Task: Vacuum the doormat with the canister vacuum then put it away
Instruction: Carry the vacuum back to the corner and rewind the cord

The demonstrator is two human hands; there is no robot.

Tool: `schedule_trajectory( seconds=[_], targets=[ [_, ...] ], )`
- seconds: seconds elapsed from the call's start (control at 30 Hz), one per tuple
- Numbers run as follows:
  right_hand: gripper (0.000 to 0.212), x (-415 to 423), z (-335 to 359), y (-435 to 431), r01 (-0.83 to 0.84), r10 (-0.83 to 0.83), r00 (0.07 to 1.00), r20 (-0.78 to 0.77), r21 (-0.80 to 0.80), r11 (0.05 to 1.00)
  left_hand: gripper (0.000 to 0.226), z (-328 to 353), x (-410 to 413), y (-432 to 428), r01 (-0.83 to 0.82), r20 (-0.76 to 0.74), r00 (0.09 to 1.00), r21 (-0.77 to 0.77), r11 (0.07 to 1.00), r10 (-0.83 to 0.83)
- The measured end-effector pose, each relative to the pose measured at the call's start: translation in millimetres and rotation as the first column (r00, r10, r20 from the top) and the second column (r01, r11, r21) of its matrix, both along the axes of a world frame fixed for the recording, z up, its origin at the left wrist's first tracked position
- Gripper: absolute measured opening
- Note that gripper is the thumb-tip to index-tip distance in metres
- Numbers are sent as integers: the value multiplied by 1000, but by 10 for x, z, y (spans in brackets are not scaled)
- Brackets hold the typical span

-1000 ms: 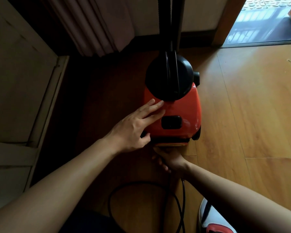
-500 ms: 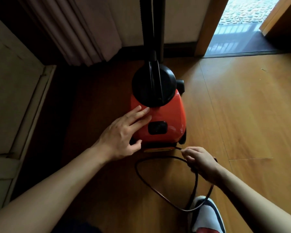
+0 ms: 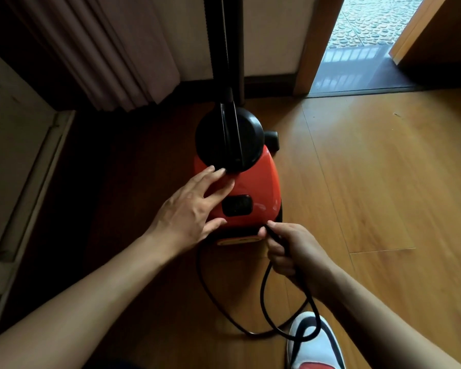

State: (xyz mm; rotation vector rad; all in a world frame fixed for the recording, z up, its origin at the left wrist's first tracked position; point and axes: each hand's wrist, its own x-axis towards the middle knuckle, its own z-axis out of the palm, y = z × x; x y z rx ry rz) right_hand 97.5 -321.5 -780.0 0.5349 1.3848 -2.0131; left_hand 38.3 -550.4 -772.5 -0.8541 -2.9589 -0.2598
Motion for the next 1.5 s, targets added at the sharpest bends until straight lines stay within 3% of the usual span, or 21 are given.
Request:
schedule_trajectory(
  seconds=[0.27,0.6,0.8,1.13,1.27,1.4,1.5],
  targets=[
    [30,227,-37,-847,123,-97,983,158,-161,979,80,-14,-19,22,-16,8,1000,28,999,15],
    [55,207,-555,-1277,28,-30,999,37,56,998,79,-5,-13,-4,-24,53,998,60,998,21],
    [53,140,-809,-1169,-103,113,991,-72,131,986,79,-19,-33,-36,-7,63,998,69,998,3],
    [32,-14,-1093,-461,-301,305,952,31,282,911,76,-43,-60,-85,19,60,998,94,995,-25],
    [33,-97,-1162,-261,-277,289,957,21,361,891,76,-43,-64,-88,23,63,998,97,995,-29],
    [30,-191,-1144,6,-278,373,924,-80,528,802,76,-28,-58,-91,25,52,998,89,996,-30],
    [23,-261,-1069,231,-364,493,869,-42,623,693,76,-26,-57,-95,21,50,998,86,996,-26]
  ],
)
